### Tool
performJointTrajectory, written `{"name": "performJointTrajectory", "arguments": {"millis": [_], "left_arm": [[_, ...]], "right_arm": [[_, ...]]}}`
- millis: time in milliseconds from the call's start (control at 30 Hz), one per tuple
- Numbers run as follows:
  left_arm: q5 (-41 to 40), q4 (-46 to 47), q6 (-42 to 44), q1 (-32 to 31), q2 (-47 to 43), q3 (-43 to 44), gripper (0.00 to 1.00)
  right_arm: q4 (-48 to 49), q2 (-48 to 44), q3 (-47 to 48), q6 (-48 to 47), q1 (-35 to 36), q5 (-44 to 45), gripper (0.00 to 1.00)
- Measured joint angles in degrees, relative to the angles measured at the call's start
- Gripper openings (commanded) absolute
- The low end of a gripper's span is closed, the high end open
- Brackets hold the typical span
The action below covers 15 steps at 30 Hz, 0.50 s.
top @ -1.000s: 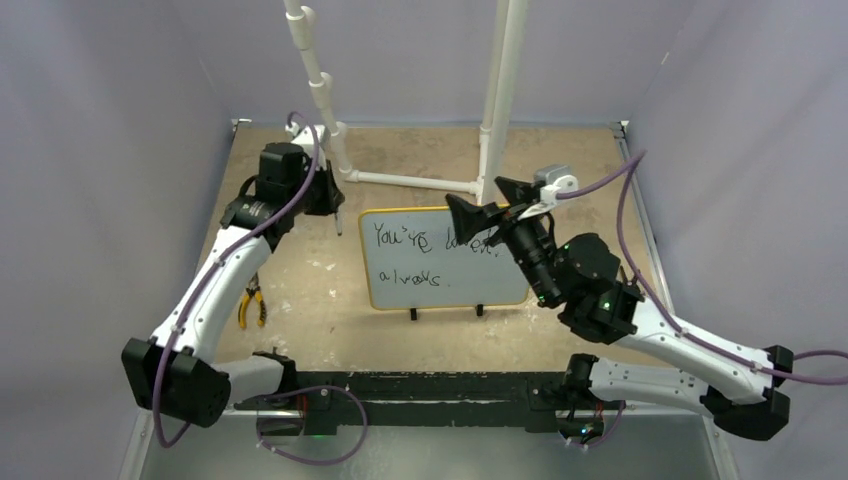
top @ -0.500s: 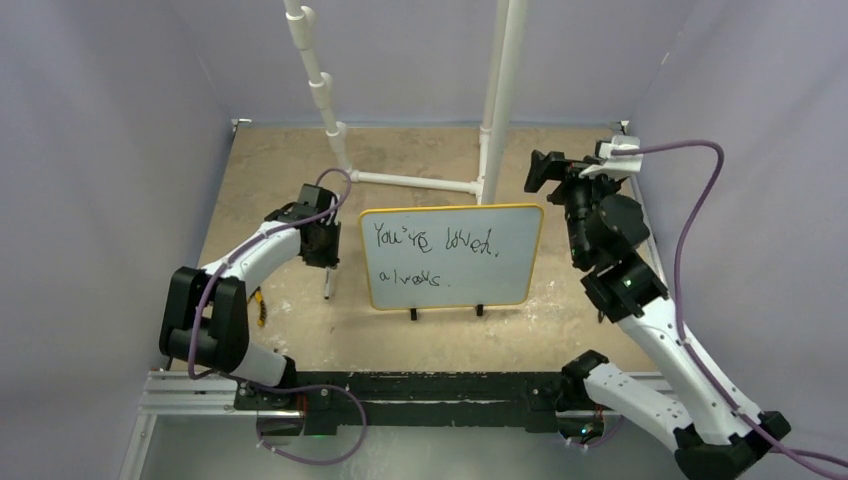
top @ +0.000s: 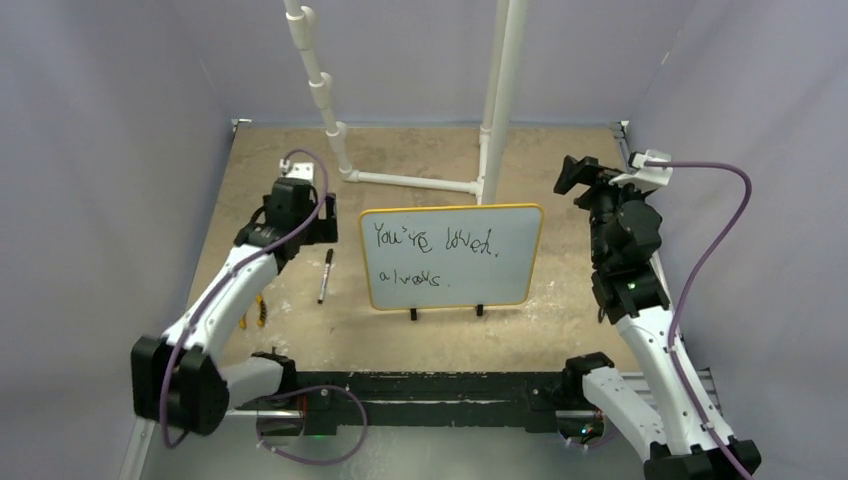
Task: Write a sentence on the whiteboard
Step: Reset both arms
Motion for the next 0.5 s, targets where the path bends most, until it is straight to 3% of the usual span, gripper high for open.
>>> {"name": "performJointTrajectory", "arguments": {"millis": [267,500], "left_arm": [[-7.87,17.31,2.10,0.00,-29.75,-3.06,0.99],[-15.19,21.73,2.64,0.17,-31.78,-5.90,0.99]], "right_arm": [[5.64,-2.54,-7.76,-0.07,-0.37,-1.97,0.99],[8.41,-4.87,-8.17,-0.33,-0.37,-2.27,0.99]]}}
